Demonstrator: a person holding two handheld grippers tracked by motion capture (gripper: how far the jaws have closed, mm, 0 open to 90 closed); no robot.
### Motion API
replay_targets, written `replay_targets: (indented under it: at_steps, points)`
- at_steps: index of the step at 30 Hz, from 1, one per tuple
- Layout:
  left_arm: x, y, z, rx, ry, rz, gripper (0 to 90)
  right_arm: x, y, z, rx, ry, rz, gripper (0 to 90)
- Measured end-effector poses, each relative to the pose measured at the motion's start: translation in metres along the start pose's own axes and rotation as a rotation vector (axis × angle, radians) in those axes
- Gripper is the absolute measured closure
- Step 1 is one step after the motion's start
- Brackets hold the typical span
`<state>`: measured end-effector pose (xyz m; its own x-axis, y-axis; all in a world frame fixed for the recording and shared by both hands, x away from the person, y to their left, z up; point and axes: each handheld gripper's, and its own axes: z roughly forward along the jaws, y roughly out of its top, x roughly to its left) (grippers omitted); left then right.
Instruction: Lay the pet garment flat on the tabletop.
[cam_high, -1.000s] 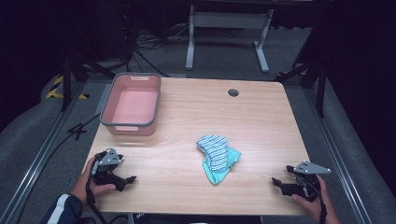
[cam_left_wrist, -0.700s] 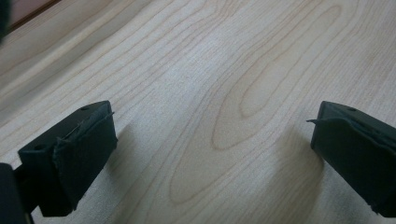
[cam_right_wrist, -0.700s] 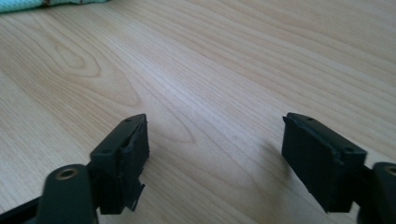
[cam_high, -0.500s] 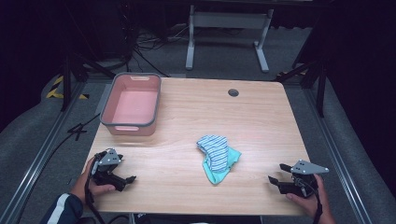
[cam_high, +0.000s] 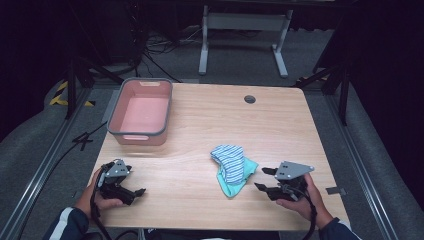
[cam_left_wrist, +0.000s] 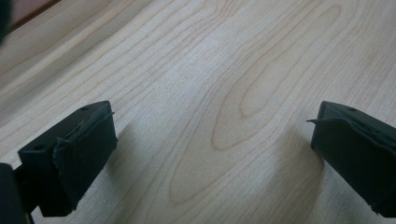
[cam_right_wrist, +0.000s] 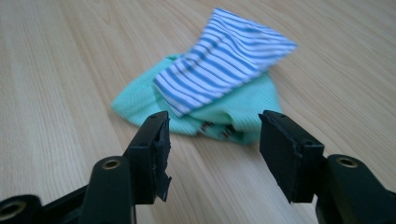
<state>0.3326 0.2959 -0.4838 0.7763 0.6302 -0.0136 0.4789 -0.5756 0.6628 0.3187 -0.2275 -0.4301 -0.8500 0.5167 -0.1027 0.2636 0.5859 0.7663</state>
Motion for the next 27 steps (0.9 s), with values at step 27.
replay_targets:
  at_steps: [27]
  points:
    - [-0.001,0.0,0.0,-0.002,0.005,-0.006,0.3,0.011,0.019,0.088,0.096,0.125,-0.087,62.6]
